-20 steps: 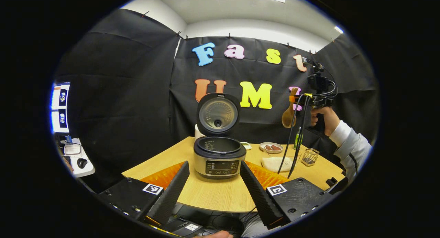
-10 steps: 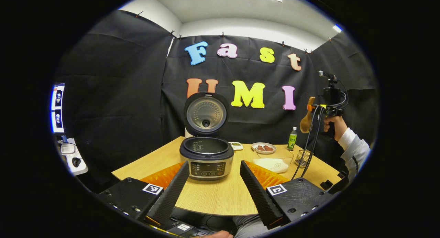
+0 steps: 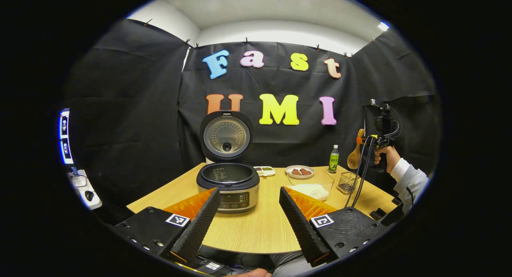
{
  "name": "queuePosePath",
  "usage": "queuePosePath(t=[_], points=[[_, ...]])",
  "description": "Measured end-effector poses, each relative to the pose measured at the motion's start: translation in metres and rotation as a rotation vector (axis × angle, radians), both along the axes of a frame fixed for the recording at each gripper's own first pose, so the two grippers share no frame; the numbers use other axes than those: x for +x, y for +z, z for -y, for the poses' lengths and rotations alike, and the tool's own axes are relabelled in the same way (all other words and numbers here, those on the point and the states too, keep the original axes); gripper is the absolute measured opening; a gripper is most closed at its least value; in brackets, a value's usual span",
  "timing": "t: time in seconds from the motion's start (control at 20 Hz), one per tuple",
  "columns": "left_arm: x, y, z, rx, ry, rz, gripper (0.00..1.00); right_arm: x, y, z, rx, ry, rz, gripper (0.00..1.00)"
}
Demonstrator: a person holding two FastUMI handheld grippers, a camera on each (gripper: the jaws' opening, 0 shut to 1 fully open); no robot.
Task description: Close the left gripper, press the button to open the rice cooker; take a wooden spoon from the chopstick holder with the right hand, scoop a spoonful of rice and pour it into the rice cooker, then put the wooden spoon back into the chopstick holder.
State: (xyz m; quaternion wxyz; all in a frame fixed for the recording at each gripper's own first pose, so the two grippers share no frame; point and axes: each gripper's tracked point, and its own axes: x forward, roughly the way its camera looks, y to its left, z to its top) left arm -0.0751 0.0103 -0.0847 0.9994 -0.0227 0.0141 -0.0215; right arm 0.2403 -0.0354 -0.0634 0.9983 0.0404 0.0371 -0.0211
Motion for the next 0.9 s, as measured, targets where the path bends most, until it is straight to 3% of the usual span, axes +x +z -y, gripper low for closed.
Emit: queuePosePath(t=[0.35,0.5,0.85,0.9], points=[[0.003,0.011,0.005,0.017,-0.005,0.021,0.95,0.005,-0.024,-0.001,0.047,0.027,-0.060,0.18],[0.009,0.016,0.002,0.019,0.003,0.026,0.94,0.010,-0.031,0.002,0.068,0.029,-0.076,0.23],[0.046,0.030,-0.013,0.023,0.039,0.016,0.95,0.014,-0.009,0.008,0.010,0.021,-0.021,1.00],[0.053,0.035,-0.018,0.027,0.045,0.017,0.94,0.011,-0.005,0.008,-0.002,0.023,-0.002,1.00]])
